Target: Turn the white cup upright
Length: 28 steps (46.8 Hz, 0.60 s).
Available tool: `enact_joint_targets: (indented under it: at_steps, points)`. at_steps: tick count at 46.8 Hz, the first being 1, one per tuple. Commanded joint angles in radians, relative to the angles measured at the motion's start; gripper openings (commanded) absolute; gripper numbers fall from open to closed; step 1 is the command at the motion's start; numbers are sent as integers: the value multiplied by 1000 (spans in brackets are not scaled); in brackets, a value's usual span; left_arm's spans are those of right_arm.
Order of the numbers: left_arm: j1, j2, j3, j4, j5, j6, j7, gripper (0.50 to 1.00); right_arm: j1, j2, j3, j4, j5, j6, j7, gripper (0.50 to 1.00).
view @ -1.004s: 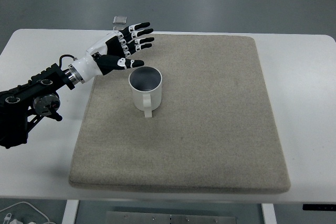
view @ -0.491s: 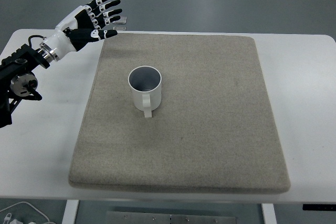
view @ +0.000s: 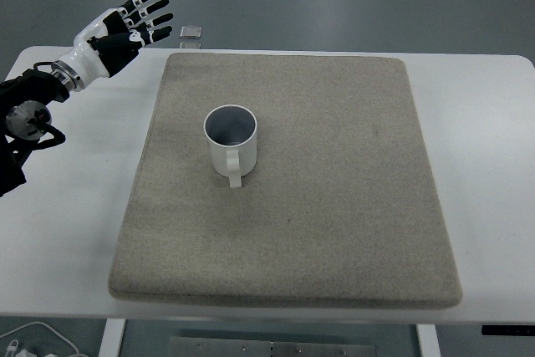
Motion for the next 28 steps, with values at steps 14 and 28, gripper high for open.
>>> enact_joint_targets:
  at_steps: [14,28]
  points:
    - [9,-6,-4,-8,-288,0,272,994,0,0,0,0,-1,0,0,930]
    - [18,-24,-7,-11,-318,0,280,994,0,0,0,2,-1,5,0,930]
